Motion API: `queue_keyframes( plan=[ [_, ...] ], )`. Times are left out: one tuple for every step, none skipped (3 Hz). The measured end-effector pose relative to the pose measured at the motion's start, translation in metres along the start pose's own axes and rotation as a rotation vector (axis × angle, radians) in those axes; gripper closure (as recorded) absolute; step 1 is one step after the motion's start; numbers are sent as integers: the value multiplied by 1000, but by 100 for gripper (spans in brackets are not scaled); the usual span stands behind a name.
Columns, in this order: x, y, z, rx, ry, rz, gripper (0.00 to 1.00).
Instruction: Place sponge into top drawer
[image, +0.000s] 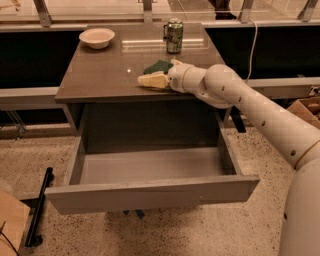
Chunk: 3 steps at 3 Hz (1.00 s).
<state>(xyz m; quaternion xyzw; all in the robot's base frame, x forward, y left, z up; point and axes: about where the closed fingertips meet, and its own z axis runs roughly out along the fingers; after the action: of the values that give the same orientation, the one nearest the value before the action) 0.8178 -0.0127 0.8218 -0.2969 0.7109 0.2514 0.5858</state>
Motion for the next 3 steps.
queue_keyframes(
  plan=[
    [0,-1,0,10,11,1,41],
    [-1,-1,0,10,11,1,64],
    [-2,-1,0,10,11,1,95]
  ],
)
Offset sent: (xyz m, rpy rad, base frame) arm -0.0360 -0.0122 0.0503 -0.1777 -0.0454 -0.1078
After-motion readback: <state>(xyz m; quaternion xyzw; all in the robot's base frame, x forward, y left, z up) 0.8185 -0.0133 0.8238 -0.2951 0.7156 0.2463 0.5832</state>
